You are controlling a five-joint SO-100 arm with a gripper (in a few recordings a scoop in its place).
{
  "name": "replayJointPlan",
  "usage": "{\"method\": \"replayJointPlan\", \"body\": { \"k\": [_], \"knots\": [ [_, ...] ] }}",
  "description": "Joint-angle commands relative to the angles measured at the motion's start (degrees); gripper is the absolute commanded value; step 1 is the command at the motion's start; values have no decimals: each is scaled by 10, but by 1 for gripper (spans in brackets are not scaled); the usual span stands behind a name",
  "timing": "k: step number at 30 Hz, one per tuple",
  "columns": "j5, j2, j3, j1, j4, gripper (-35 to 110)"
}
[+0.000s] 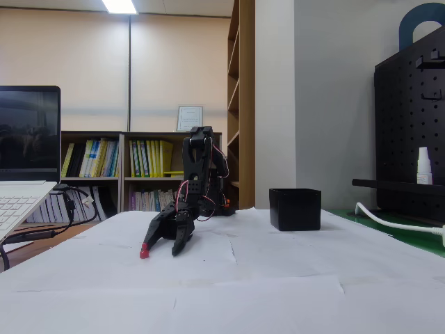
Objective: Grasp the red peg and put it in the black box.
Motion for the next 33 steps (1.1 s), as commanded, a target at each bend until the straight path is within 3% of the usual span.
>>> {"method": "replayJointPlan", "body": {
  "k": [1, 33],
  "knots": [
    [-13, -6, 18, 11, 10, 29],
    [-7, 2, 54, 14, 40, 28]
  ]
}}
